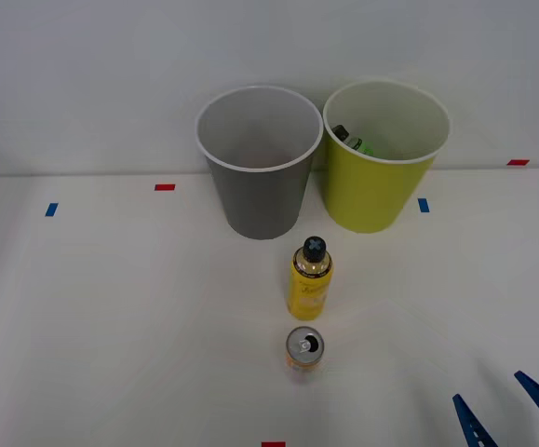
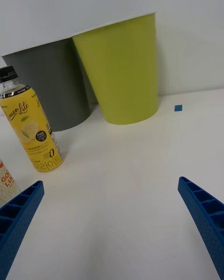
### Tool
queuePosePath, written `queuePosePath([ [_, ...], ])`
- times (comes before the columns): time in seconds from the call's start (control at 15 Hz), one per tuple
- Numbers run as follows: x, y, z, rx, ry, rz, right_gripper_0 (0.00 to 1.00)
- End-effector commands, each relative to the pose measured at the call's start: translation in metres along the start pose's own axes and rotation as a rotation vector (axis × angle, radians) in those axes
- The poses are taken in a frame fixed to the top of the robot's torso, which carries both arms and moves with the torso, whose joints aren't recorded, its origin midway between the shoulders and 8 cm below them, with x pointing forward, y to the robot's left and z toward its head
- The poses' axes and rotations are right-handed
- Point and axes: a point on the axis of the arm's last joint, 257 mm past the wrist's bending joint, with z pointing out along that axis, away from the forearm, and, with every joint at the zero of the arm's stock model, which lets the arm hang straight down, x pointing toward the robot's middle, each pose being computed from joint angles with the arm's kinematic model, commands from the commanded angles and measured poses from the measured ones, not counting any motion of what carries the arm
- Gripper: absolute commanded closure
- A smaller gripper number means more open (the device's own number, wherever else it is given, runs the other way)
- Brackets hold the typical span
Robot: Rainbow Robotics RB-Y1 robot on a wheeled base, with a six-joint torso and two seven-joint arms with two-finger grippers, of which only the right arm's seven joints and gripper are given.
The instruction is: Put cans in the gray bin, plastic bottles in the light green bin
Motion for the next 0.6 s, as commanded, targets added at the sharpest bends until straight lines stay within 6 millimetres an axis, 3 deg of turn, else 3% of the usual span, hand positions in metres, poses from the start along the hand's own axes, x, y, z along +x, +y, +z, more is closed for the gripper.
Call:
queuePosePath([
  [0.07, 0.0, 0.0, 0.0, 0.0, 0.0, 0.0, 0.0],
  [0.6, 0.0, 0.0, 0.0, 0.0, 0.0, 0.0, 0.0],
])
